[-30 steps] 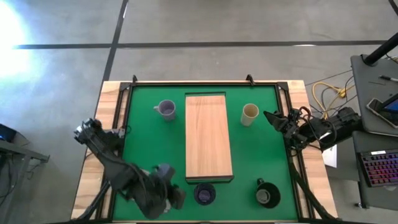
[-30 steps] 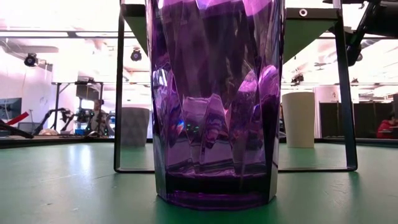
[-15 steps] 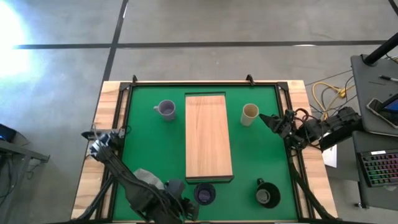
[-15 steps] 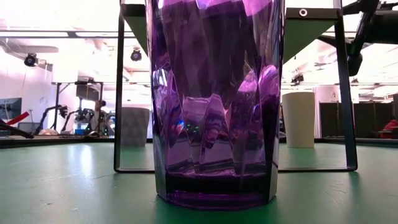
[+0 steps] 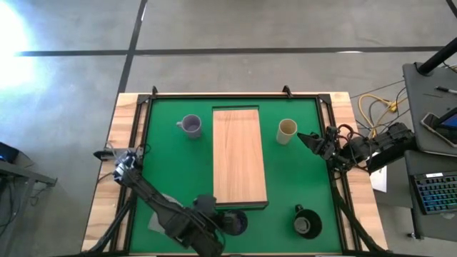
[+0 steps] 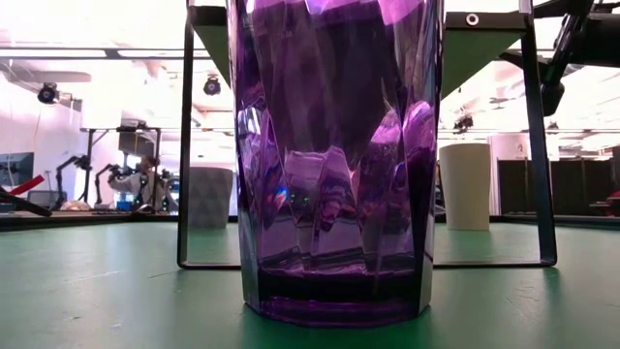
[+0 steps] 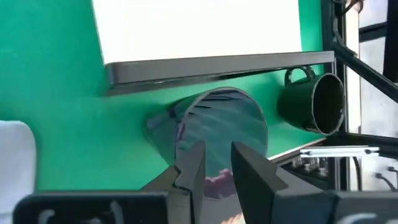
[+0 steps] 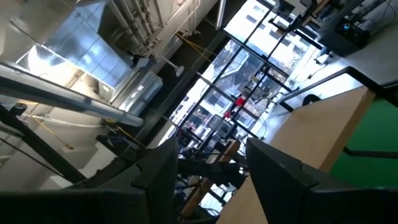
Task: Stack small to large cups/mugs on shelf
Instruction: Put the violet cup on the shelf
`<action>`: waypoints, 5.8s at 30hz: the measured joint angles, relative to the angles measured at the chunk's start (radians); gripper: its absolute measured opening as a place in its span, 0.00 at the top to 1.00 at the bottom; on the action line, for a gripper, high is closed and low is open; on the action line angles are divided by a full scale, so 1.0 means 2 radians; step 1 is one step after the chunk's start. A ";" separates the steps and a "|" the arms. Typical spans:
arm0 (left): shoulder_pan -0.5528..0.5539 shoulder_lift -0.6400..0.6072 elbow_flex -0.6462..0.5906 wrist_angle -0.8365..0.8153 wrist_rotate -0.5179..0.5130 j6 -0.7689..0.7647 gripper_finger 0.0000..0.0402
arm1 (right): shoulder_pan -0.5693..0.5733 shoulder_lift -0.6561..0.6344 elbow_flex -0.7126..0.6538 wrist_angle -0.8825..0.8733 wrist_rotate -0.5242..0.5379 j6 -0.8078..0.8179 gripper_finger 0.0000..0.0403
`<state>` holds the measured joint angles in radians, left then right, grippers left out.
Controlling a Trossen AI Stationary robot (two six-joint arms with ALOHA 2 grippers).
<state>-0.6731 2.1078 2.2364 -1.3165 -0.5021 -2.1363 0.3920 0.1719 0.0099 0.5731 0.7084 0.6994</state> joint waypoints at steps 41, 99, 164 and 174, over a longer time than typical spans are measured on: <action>0.010 0.003 -0.097 0.092 0.063 0.024 0.84 | 0.000 0.001 0.000 -0.036 0.013 0.004 0.55; 0.135 -0.191 -0.050 0.082 -0.011 0.385 1.00 | 0.000 0.001 0.000 -0.041 -0.019 0.099 0.55; 0.544 -0.138 -0.024 0.001 0.286 0.941 1.00 | -0.145 0.414 0.524 -0.633 -0.027 0.193 0.55; 0.552 -0.135 -0.011 -0.001 0.289 0.943 1.00 | -0.160 0.436 0.524 -0.627 -0.070 0.186 0.55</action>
<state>0.4313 1.8381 2.2153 -1.3183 0.0764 -0.2504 0.0715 1.0430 1.0574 -0.6804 0.5689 1.0719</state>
